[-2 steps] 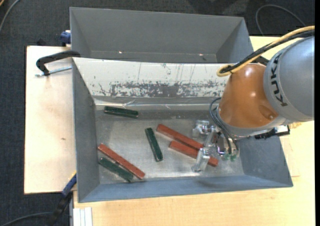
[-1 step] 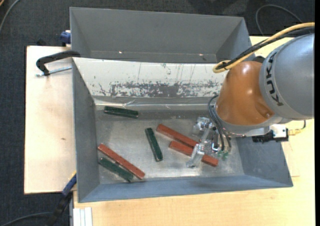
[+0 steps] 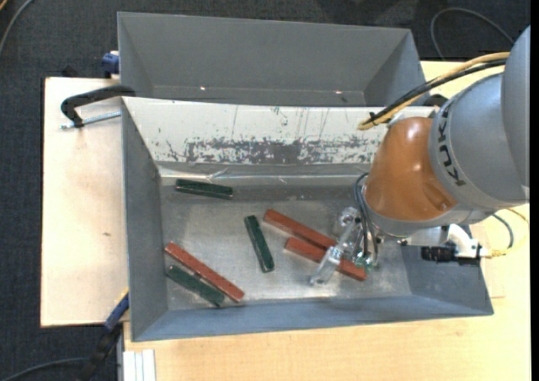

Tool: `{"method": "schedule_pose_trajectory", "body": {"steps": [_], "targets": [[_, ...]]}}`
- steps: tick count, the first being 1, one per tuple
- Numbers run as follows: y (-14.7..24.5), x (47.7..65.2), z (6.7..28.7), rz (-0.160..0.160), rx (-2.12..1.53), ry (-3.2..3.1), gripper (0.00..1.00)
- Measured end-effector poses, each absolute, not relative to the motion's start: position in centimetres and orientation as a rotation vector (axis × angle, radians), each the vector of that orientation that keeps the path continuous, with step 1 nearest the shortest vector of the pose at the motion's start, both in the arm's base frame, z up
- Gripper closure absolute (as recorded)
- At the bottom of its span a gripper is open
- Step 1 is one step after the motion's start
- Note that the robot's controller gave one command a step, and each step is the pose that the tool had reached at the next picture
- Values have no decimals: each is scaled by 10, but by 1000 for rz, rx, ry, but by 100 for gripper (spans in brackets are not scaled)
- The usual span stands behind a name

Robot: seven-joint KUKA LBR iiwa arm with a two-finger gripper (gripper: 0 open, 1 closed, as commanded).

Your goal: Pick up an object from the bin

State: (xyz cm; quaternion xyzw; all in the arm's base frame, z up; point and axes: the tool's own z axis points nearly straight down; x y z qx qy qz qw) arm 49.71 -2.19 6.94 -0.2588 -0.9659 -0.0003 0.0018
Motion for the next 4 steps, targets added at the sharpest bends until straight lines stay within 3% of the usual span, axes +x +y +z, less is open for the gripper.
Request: {"method": "schedule_pose_trajectory", "body": {"steps": [1,2,3,4], "targets": [[-21,498,70,-1,-810,-3034,0],[-21,498,70,-1,-810,-3034,100],[-21,500,130,-4,-810,-3045,100],[-20,501,153,-3,-806,-3044,100]]}}
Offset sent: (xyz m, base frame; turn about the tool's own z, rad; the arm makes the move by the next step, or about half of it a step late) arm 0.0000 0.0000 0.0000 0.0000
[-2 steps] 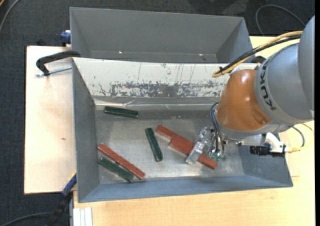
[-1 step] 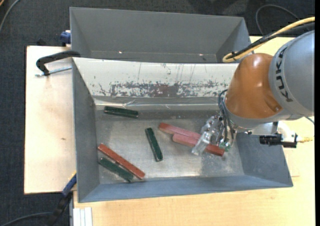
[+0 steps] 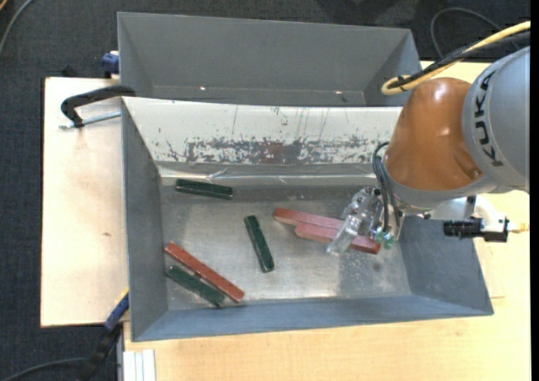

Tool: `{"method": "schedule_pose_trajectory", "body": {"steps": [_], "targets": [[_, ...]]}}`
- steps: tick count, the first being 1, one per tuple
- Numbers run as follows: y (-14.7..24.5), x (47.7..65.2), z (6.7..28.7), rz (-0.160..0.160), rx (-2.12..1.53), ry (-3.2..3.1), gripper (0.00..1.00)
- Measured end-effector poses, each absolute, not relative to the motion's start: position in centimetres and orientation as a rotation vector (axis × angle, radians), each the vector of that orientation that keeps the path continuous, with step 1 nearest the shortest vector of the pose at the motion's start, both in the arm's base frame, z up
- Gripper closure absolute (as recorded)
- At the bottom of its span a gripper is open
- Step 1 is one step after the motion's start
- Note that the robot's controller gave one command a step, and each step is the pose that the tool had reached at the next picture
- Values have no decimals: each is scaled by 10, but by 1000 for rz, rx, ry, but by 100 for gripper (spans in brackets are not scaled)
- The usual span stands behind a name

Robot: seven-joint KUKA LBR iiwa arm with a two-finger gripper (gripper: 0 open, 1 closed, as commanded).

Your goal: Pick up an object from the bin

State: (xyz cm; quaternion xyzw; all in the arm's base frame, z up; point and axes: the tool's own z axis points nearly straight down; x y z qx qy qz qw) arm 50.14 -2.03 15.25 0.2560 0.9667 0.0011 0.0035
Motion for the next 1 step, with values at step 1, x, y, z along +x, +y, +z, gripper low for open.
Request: {"method": "schedule_pose_trajectory", "body": {"steps": [1], "targets": [[-20,504,202,4,799,3028,100]]}}
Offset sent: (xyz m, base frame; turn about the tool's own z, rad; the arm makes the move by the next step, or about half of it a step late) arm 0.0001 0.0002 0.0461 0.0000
